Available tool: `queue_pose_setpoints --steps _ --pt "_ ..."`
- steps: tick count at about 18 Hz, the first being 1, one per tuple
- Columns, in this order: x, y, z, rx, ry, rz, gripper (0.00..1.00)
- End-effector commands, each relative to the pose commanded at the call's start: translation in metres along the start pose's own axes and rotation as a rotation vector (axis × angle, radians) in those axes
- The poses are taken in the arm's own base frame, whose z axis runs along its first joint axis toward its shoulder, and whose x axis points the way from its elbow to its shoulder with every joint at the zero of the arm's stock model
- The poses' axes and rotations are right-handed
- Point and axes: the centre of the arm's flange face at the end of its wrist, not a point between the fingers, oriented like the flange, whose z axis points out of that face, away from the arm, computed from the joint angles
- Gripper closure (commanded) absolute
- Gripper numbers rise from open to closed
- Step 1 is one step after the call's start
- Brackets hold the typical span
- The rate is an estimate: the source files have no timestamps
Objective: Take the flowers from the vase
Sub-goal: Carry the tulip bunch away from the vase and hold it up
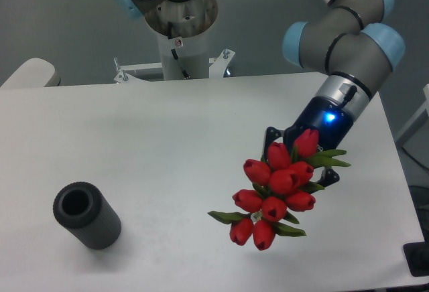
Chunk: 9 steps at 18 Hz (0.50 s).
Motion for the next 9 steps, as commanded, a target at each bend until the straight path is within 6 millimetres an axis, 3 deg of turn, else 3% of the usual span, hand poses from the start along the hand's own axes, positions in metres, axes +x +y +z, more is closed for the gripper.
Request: queue_pose_setpoints --steps 9 --pt "-0.0029 0.0064 -0.0075 -0.001 -0.012 0.070 0.66"
